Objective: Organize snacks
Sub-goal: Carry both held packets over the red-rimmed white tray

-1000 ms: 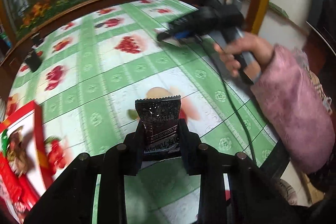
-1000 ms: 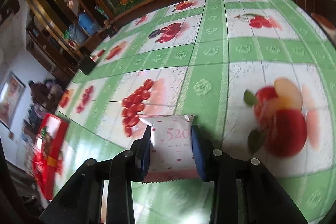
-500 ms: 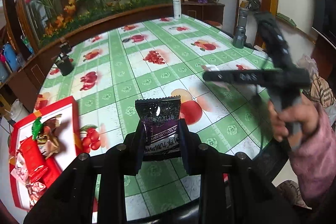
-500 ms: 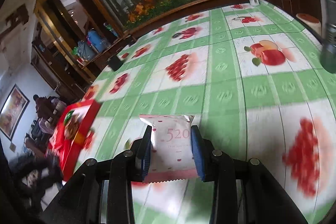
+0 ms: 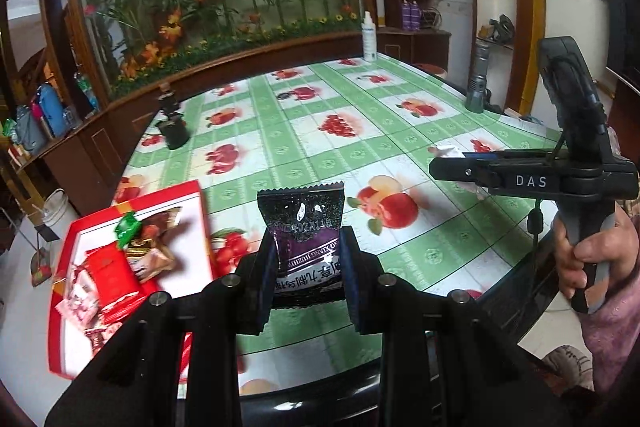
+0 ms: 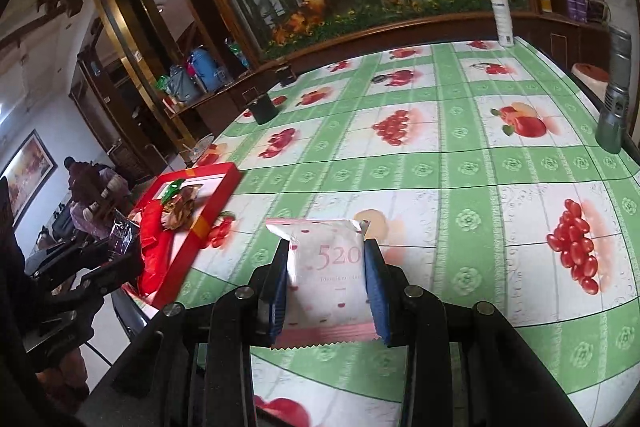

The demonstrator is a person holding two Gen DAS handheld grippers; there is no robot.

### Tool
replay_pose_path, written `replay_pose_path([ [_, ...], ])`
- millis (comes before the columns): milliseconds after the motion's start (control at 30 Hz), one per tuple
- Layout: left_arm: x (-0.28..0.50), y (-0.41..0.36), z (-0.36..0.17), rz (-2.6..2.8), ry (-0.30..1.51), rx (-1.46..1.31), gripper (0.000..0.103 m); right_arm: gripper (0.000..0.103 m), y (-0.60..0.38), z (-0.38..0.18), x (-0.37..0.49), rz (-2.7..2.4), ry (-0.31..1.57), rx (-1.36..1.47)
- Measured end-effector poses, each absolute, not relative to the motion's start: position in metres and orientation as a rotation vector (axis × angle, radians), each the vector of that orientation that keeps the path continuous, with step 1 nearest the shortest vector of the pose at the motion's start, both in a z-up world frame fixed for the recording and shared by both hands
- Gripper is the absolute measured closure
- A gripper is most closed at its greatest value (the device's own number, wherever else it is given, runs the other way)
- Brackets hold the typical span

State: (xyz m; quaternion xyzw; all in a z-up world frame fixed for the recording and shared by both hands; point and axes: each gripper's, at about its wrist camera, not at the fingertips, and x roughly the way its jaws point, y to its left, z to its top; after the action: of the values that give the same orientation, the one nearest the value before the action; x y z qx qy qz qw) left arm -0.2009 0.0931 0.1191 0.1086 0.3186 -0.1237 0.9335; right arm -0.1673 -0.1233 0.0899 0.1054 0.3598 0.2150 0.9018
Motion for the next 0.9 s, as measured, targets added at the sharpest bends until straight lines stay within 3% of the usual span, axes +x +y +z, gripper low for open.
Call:
replay_pose_path([
  [600, -0.220, 0.158, 0.122, -0.149, 0.608, 0.151, 0.076, 0.068, -0.040, 0.109, -0.186, 0.534, 0.745, 0.154],
  [900, -0.207, 0.231, 0.113, 0.001, 0.621, 0.076, 0.076, 0.068, 0.024, 0.104, -0.174, 0.610, 0.769, 0.124],
])
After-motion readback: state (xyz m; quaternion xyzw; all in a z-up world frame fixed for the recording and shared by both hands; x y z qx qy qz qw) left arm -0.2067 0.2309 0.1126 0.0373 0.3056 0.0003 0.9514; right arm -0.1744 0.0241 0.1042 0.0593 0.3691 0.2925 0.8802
